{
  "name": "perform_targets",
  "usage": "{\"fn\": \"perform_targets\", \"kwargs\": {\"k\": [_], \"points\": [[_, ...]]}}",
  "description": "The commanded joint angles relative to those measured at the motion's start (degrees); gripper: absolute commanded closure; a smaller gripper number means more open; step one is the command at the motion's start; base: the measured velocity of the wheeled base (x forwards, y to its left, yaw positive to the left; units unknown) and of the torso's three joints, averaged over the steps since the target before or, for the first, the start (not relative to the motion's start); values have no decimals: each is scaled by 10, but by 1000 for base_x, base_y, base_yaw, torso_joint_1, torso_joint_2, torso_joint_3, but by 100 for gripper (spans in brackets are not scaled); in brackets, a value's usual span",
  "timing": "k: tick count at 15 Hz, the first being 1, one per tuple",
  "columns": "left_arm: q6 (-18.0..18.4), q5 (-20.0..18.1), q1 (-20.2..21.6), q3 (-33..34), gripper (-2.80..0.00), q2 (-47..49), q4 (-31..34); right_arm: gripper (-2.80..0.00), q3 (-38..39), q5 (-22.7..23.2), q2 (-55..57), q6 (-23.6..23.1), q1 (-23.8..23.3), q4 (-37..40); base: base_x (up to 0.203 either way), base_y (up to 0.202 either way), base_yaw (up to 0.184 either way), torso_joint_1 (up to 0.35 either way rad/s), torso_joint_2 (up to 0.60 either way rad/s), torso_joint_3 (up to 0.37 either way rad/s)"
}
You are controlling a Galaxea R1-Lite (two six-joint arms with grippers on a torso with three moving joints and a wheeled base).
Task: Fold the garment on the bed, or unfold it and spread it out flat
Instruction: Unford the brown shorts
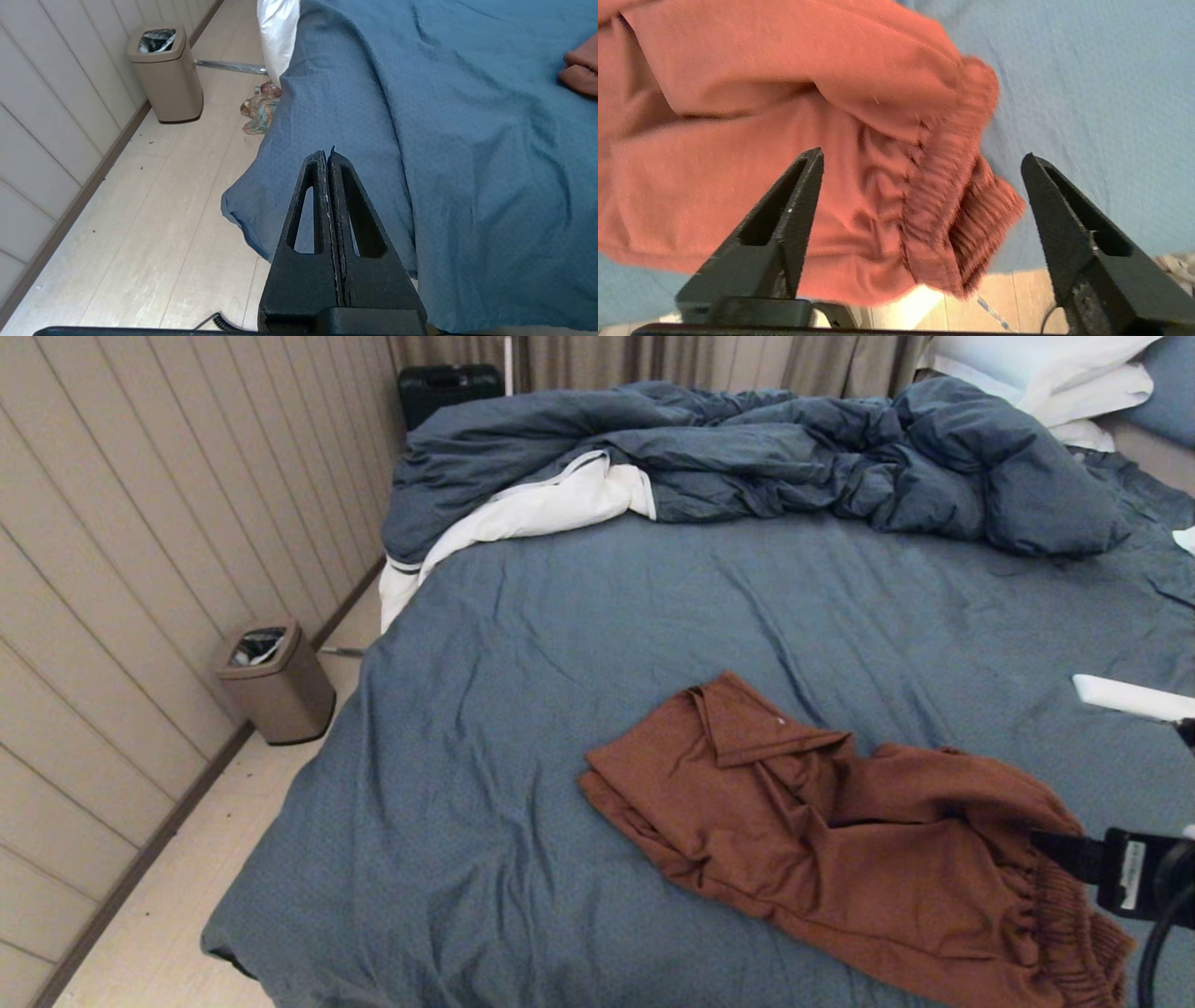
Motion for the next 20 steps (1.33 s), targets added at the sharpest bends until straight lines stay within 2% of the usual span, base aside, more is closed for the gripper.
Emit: {"fn": "perform_targets", "kwargs": {"k": [1, 2, 4, 5, 8, 10, 13, 17, 18, 19, 20], "points": [[0, 0, 0, 0, 0, 1, 0, -280, -7, 0, 39, 2, -18, -1, 0, 0, 0, 0, 0, 0], [0, 0, 0, 0, 0, 1, 0, -280, -9, 1, 49, 2, -32, -1, 0, 0, 0, 0, 0, 0], [-1, 0, 0, 0, 0, 0, 0, -280, -18, 33, 45, 5, -44, -2, 0, 0, 0, 0, 0, 0], [1, 1, 1, -2, 0, 0, 3, 0, -21, 49, 34, 8, -50, -2, 0, 0, 0, 0, 0, 0], [1, 2, 1, -23, 0, 5, 7, 0, -35, 95, 6, 11, -61, 26, 0, 0, 0, 0, 0, 0], [-11, -4, 1, -105, 0, 51, 31, 0, -50, 111, -8, 13, -62, 44, 0, 0, 0, 0, 0, 0], [-29, -34, 1, -199, 0, 195, 47, 0, -88, 115, -18, 21, -61, 59, 0, 0, 0, 0, 0, 0], [-57, -119, -10, -344, 0, 480, 52, 0, -130, 133, -6, 38, -60, 81, 0, 0, 0, 0, 0, 0], [-65, -129, -33, -386, 0, 548, 55, 0, -140, 140, 4, 38, -60, 81, 0, 0, 0, 0, 0, 0], [-78, -127, -76, -433, 0, 610, 58, 0, -146, 144, 14, 38, -60, 80, 0, 0, 0, 0, 0, 0], [-94, -106, -150, -474, 0, 664, 61, 0, -150, 148, 26, 38, -60, 79, 0, 0, 0, 0, 0, 0]]}}
